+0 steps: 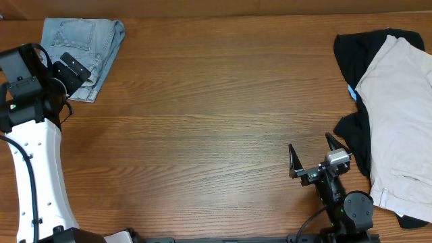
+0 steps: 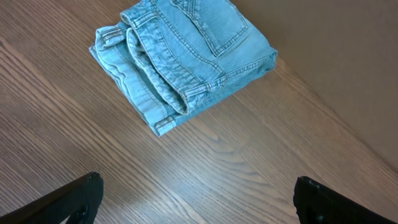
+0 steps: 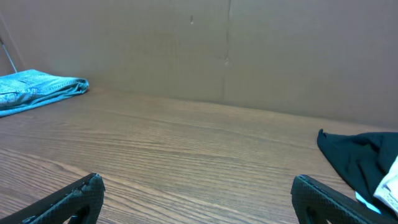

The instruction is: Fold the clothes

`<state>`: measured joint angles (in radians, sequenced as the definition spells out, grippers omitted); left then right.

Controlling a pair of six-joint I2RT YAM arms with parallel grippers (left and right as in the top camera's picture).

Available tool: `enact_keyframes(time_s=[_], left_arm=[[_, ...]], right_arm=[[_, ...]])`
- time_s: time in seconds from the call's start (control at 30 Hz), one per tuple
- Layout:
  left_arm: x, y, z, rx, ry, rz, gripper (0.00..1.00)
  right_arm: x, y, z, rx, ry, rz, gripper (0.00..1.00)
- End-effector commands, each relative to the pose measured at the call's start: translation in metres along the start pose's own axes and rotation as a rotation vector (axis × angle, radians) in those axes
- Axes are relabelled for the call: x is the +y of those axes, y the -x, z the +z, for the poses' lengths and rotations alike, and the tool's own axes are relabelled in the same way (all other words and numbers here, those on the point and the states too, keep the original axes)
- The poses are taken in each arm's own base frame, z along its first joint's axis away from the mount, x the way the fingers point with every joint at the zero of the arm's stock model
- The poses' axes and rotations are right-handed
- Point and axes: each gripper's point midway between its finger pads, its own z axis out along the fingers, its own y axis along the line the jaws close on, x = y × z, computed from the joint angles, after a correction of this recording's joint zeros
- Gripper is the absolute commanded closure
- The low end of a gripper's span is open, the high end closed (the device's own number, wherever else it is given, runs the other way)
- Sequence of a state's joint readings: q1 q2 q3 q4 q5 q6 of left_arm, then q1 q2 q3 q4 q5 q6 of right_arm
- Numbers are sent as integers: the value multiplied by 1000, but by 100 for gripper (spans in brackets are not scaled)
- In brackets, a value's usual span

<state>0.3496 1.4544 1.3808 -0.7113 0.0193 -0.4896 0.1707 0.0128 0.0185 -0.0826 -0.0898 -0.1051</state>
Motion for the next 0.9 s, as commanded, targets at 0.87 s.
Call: enact_keyframes(time_s=[0.87], left_arm=[[-20,-74,-152,-469,-439,114,0]], right_arm=[[0,-2,0,-5,2,3,0]])
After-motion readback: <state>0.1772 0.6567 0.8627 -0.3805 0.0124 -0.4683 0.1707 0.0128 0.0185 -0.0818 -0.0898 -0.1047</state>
